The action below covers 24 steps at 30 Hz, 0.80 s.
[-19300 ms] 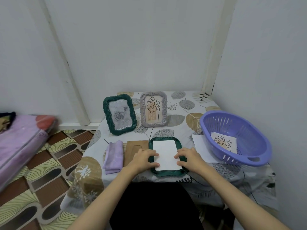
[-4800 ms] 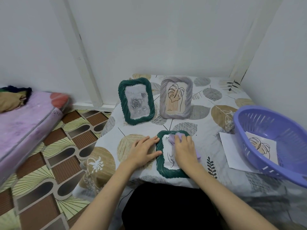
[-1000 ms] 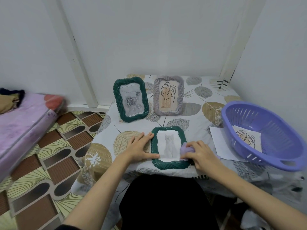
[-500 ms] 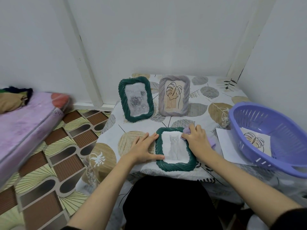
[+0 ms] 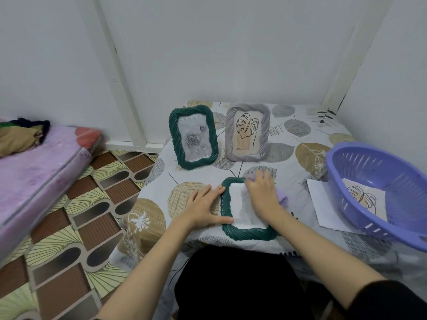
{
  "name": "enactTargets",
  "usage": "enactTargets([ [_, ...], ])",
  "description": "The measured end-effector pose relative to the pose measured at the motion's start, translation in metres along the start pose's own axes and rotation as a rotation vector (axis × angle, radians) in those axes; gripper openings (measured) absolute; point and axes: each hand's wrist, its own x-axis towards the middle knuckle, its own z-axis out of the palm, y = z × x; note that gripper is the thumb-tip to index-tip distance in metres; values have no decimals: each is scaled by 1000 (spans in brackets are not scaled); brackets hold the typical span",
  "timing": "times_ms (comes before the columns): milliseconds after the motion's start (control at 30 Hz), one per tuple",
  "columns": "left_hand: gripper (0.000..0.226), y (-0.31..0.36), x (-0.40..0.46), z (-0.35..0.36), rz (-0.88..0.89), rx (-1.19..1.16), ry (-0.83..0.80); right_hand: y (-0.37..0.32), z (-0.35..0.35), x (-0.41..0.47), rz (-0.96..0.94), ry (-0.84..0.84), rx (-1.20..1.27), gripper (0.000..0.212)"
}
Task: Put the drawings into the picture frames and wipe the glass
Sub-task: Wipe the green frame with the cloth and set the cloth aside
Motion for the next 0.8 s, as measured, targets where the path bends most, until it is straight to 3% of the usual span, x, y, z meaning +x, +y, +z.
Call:
enactTargets([
  [100,95,1,0,0,1,17,9,-15,15,-14,-147,141,190,26],
  [200,95,1,-1,0,5,22,11,-4,19,-48,-292,136,309,33],
  [267,95,1,-1,0,5,13,7,16,17,-63,-297,125,336,41],
  [467,96,-1,0,1,1,3,4,28,-3,-21,-86,15,258,20],
  [567,95,1,0,0,0,8,13,3,-9,1,43,-59,462,22],
  [800,98,-3,1,0,15,42,-3,-9,-21,-48,-253,-150,584,17],
])
